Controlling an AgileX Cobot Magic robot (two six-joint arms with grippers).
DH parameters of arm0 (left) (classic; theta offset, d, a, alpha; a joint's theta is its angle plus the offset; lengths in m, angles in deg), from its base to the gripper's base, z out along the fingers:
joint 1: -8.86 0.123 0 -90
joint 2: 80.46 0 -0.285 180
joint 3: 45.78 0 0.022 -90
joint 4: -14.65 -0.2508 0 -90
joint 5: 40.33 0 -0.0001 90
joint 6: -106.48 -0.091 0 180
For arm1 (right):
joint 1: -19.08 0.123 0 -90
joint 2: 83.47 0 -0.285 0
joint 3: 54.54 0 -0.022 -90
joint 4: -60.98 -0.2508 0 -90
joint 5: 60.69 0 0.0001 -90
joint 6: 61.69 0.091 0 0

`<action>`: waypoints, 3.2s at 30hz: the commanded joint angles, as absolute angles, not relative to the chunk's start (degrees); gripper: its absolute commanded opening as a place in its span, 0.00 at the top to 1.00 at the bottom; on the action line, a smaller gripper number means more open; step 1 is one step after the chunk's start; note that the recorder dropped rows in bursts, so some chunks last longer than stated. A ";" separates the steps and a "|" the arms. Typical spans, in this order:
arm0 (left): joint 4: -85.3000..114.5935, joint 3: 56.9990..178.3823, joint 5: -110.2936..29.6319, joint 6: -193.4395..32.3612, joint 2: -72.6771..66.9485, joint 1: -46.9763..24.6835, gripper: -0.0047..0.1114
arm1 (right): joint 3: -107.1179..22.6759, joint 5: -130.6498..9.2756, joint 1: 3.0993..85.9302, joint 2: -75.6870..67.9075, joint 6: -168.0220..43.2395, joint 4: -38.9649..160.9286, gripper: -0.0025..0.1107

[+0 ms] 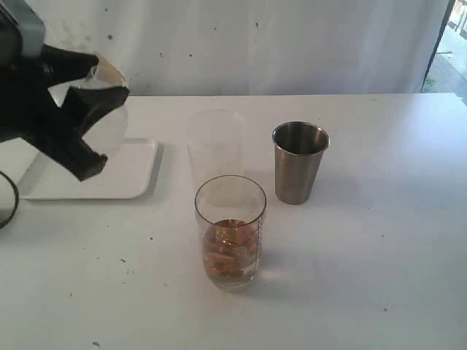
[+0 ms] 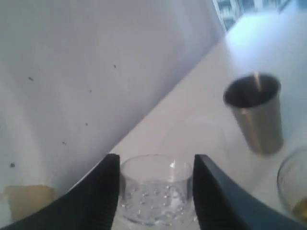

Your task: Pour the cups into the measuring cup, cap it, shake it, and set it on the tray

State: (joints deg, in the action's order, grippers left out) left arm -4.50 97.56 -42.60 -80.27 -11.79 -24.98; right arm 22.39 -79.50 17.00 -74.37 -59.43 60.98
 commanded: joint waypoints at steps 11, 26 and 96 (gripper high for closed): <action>-24.33 89.23 -90.70 -46.51 -6.02 -24.95 0.96 | 22.68 -79.04 16.74 -74.68 -57.33 60.98 0.98; -24.85 90.96 -110.29 -51.42 15.94 -24.95 0.96 | 22.68 -79.04 16.74 -74.68 -57.33 60.98 0.98; -18.71 92.08 -110.29 -55.99 25.92 -24.95 0.37 | 22.68 -79.04 16.74 -74.68 -57.33 60.98 0.98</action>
State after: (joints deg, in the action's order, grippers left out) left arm -20.30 91.76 -109.51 -55.86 26.25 -24.88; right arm 22.39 -79.50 17.00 -74.37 -57.60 60.98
